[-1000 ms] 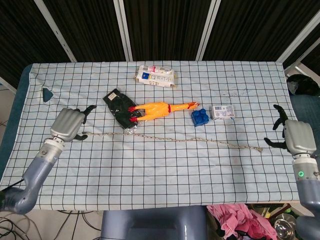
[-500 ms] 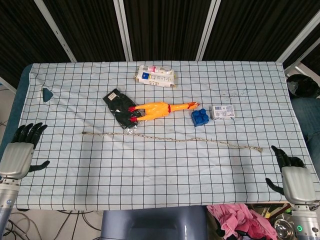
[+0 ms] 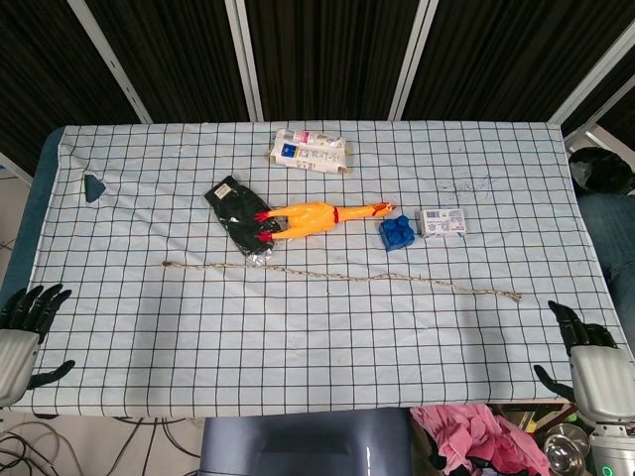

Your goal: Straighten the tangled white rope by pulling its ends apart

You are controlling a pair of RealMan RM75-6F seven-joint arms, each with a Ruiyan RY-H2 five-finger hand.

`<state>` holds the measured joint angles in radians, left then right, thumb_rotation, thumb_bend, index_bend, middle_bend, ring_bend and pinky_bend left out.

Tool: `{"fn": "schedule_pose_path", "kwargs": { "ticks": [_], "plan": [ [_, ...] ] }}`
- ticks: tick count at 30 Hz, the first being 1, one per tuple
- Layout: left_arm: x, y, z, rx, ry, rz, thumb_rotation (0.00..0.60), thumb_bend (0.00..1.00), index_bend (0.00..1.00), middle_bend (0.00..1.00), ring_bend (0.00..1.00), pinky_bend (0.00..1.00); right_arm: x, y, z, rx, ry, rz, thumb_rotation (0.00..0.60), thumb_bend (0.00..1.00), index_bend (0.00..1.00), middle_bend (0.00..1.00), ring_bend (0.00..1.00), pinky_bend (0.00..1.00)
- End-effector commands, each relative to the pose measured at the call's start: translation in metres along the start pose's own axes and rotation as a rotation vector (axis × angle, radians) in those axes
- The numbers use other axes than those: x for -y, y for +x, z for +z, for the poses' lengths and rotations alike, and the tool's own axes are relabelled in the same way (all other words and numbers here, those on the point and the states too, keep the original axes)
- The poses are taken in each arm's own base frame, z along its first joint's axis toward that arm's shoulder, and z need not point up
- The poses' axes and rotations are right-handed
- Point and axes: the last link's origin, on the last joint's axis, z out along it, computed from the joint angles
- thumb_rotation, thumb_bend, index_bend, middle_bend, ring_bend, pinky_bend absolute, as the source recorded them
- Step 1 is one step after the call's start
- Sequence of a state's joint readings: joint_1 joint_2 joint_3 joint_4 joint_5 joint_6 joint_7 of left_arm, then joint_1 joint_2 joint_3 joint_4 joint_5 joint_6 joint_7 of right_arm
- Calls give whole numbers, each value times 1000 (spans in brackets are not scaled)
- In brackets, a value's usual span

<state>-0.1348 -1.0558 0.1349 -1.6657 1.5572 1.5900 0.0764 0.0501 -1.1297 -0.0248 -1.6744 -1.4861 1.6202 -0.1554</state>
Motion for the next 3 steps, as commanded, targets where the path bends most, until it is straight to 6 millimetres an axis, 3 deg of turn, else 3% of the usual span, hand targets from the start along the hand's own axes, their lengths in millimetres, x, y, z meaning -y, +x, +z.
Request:
{"fn": "schedule_pose_path", "kwargs": {
  "ticks": [1, 3],
  "plan": [
    [5, 4, -4, 15, 22, -13, 600, 0, 82, 55, 0, 21, -6, 2, 2, -1, -17, -1, 600, 140, 81, 145, 295, 248],
    [5, 7, -5, 6, 23, -12, 600, 0, 82, 55, 0, 21, -7, 2, 3, -1, -25, -10, 600, 140, 81, 145, 295, 248]
  ]
}}
